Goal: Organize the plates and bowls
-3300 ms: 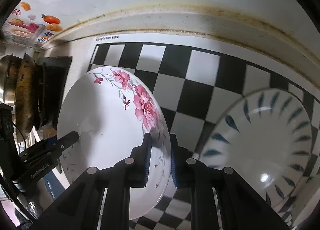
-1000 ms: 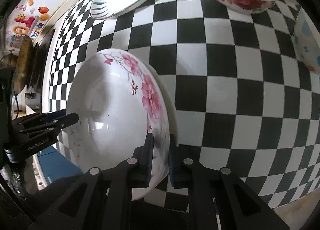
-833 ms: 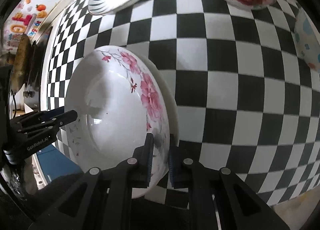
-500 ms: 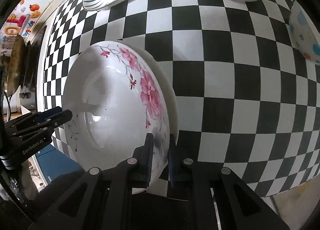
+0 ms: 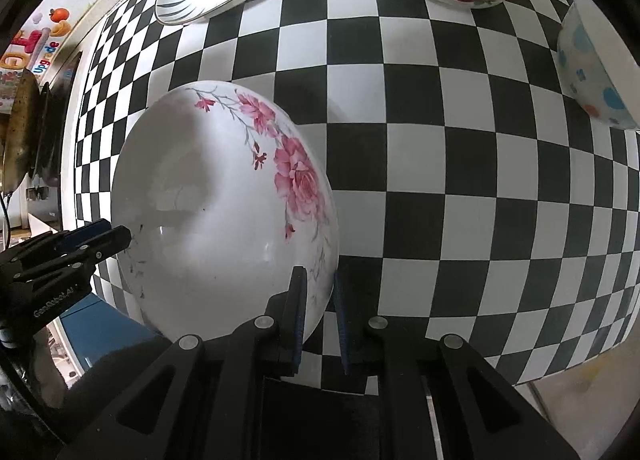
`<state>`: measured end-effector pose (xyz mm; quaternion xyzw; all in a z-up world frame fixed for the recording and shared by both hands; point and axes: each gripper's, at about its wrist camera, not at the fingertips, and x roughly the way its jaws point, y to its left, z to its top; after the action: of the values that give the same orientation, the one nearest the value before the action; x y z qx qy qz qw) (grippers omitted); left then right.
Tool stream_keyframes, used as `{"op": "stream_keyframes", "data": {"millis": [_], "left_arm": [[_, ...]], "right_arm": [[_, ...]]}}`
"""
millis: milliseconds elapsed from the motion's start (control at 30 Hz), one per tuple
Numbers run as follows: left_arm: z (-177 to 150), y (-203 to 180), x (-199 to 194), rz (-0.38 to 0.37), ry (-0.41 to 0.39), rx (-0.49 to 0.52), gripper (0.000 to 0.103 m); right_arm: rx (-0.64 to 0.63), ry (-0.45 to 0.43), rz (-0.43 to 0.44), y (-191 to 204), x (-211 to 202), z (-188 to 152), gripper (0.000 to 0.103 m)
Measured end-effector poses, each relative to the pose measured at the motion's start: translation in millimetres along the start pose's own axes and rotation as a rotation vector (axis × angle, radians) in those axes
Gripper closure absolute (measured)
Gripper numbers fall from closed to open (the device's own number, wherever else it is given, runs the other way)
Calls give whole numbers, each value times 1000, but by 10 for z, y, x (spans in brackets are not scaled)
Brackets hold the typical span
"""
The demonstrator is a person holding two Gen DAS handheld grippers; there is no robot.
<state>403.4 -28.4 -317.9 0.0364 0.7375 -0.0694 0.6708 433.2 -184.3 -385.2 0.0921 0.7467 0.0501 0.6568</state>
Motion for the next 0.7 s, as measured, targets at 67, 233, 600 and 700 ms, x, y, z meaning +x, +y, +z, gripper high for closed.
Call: {"op": "stream_keyframes", "data": {"millis": [67,233,600,700], "left_arm": [[-12,27,-31,0,-8,1,72],[-27,48,-289,-12,-55,-7,72],[673,269,-738,-69,-181,-47,65],[959,310,-696,-72,-183,-65,65]], "right_arm": [[5,0,2,7,-13,-11,87],[2,-29,17,-32,-212,-9,87],[34,-160,153,84,-642,583,44],[75,-168,211,94,-632,882,44]]}}
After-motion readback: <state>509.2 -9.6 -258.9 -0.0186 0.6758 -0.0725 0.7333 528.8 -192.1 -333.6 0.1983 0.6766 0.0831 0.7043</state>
